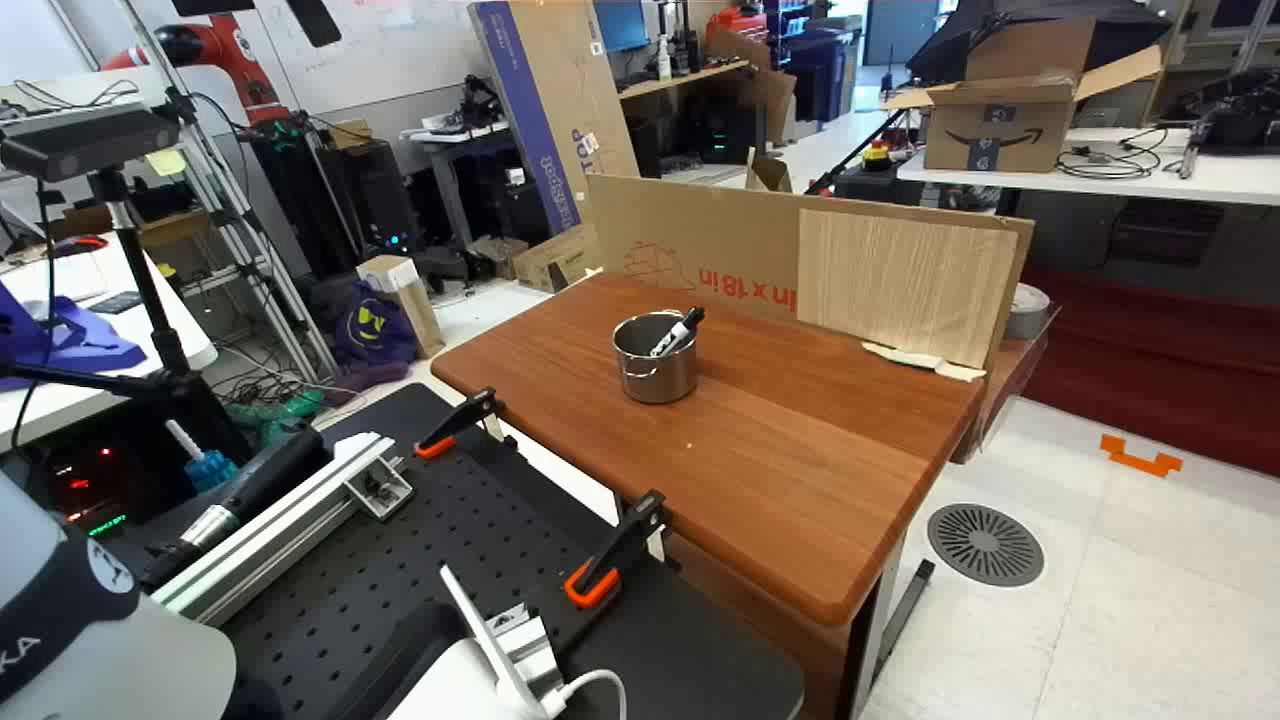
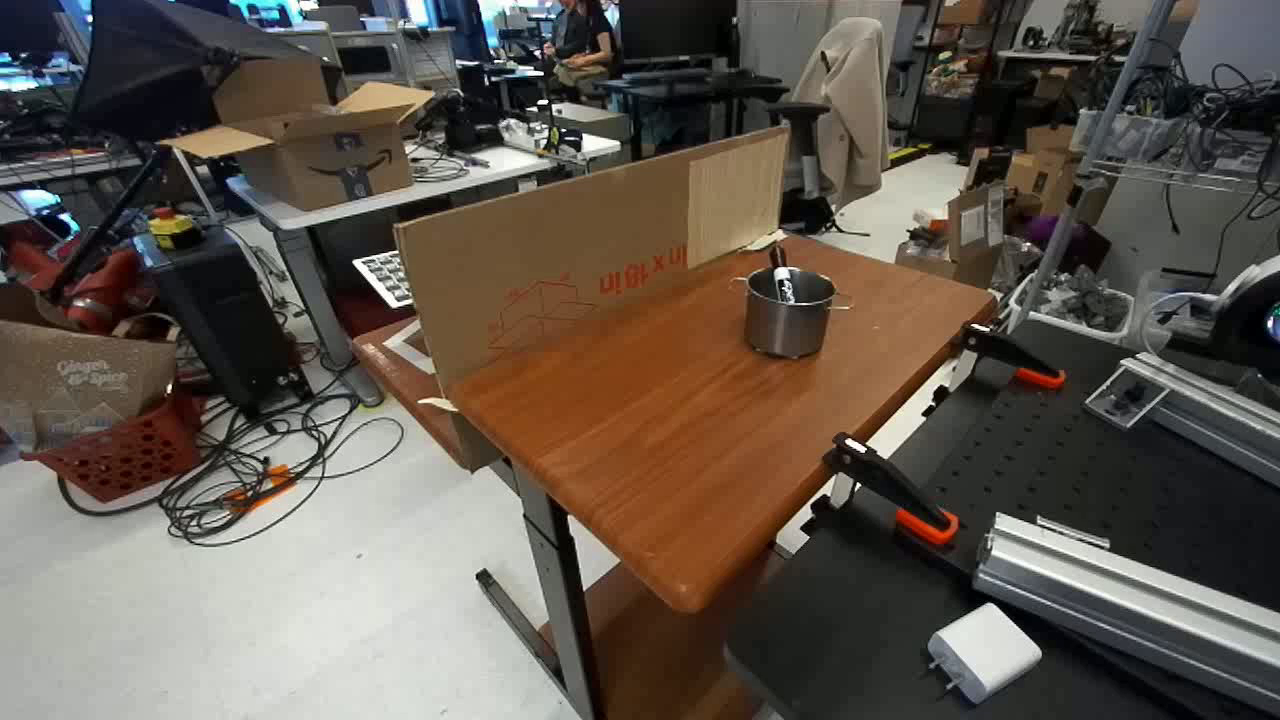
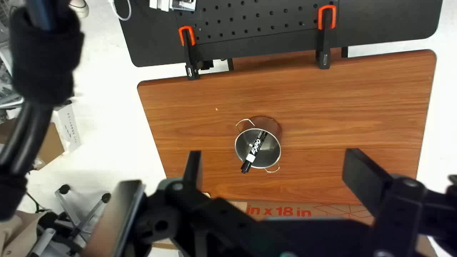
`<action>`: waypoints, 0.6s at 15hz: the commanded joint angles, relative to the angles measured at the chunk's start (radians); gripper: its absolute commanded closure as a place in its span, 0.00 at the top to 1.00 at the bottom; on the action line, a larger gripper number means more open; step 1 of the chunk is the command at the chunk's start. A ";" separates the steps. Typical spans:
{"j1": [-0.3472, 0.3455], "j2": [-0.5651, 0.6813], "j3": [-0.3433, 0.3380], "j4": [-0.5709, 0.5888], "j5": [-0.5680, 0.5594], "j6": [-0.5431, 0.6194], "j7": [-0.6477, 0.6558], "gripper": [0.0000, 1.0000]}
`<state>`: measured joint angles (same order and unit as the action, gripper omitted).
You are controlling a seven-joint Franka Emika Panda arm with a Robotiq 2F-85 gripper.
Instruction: Remove the marker from the pot
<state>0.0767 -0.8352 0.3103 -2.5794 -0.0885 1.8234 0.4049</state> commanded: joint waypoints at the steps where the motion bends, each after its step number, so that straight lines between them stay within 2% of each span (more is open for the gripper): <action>1: 0.002 0.001 -0.001 0.002 -0.001 -0.002 0.001 1.00; 4: -0.006 0.029 -0.017 0.021 -0.004 0.050 -0.013 1.00; 9: -0.044 0.172 -0.034 0.068 -0.010 0.198 -0.010 1.00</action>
<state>0.0524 -0.7588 0.2922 -2.5563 -0.0916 1.9649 0.4049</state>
